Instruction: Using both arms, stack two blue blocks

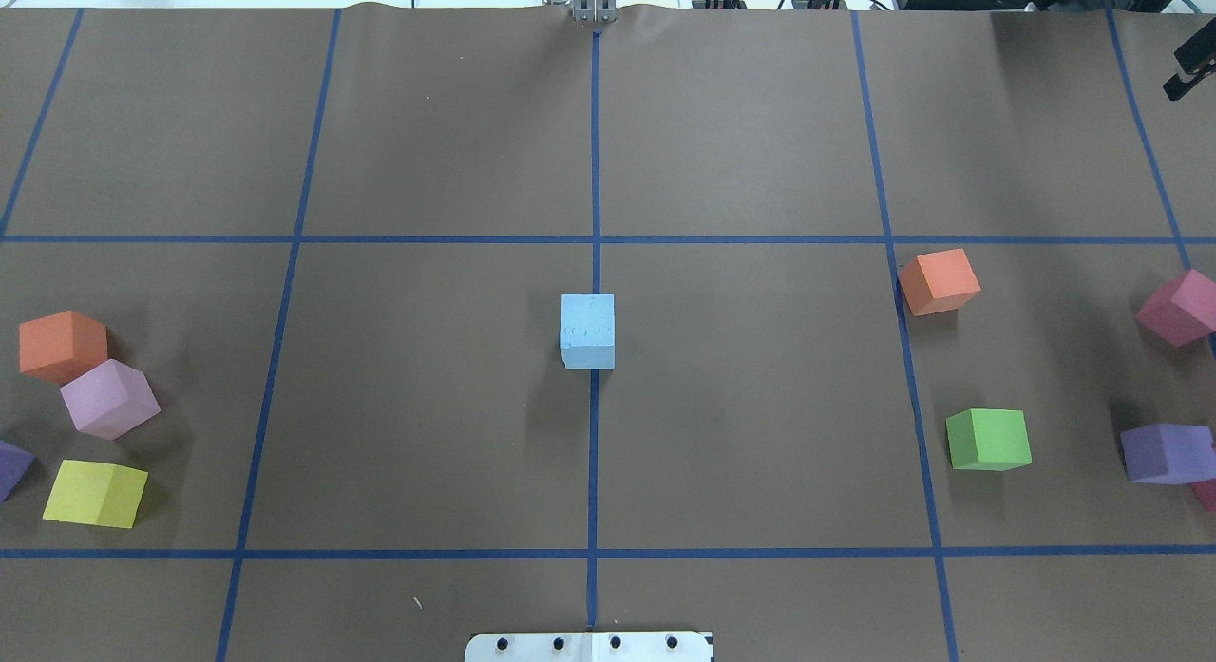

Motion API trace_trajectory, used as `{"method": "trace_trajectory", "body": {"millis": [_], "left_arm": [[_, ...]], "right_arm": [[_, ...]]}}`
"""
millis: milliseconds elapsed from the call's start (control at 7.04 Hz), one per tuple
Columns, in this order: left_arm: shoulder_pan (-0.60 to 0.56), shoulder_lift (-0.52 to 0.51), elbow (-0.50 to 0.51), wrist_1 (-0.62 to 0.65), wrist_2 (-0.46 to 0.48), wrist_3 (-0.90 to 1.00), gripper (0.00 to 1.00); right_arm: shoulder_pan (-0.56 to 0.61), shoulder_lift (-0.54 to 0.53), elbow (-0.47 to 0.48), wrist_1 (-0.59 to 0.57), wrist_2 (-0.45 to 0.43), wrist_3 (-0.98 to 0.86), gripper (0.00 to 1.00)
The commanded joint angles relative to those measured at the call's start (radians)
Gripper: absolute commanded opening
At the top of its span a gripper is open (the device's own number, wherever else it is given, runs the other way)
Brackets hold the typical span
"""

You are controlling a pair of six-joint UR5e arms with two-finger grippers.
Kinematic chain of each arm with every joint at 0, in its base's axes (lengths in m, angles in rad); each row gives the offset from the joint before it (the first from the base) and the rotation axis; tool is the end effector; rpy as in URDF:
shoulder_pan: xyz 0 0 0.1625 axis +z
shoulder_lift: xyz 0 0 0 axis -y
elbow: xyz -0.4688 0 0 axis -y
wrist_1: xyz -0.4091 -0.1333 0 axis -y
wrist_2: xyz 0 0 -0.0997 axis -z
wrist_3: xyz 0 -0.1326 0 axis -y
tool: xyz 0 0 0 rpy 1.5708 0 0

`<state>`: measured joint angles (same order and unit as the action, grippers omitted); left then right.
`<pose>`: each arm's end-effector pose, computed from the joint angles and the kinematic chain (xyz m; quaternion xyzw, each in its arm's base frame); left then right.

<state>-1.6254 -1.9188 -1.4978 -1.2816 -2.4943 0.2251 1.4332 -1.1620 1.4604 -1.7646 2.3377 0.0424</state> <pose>-0.0631 -0.6497 0.5735 0.0558 0.4420 0.0731 0.8923 -0.0533 -0.6857 0.5569 0.0147 -0.3765 -0.0636 0.9241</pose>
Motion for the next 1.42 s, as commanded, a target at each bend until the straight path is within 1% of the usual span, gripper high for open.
{"method": "trace_trajectory", "body": {"millis": [0, 142, 284, 426, 568, 1278], "left_arm": [[-0.001, 0.015, 0.039, -0.04, 0.012, -0.001, 0.98], [-0.004, 0.032, 0.072, -0.114, 0.058, -0.007, 0.98], [-0.013, 0.031, 0.114, -0.169, 0.125, -0.009, 0.98], [-0.017, 0.032, 0.157, -0.22, 0.126, -0.01, 0.98], [-0.018, 0.032, 0.168, -0.229, 0.126, -0.012, 0.98], [-0.021, 0.034, 0.166, -0.229, 0.124, -0.012, 0.98]], "right_arm": [[0.0, 0.002, 0.0, -0.001, -0.001, -0.001, 1.0], [0.0, 0.002, 0.0, -0.001, -0.001, 0.001, 1.0], [0.0, 0.002, 0.0, -0.001, -0.001, -0.001, 1.0], [0.0, 0.004, 0.0, -0.001, -0.001, 0.001, 1.0], [0.0, 0.002, 0.0, -0.001, -0.001, 0.001, 1.0], [-0.002, 0.004, 0.0, -0.001, -0.001, -0.001, 1.0]]}}
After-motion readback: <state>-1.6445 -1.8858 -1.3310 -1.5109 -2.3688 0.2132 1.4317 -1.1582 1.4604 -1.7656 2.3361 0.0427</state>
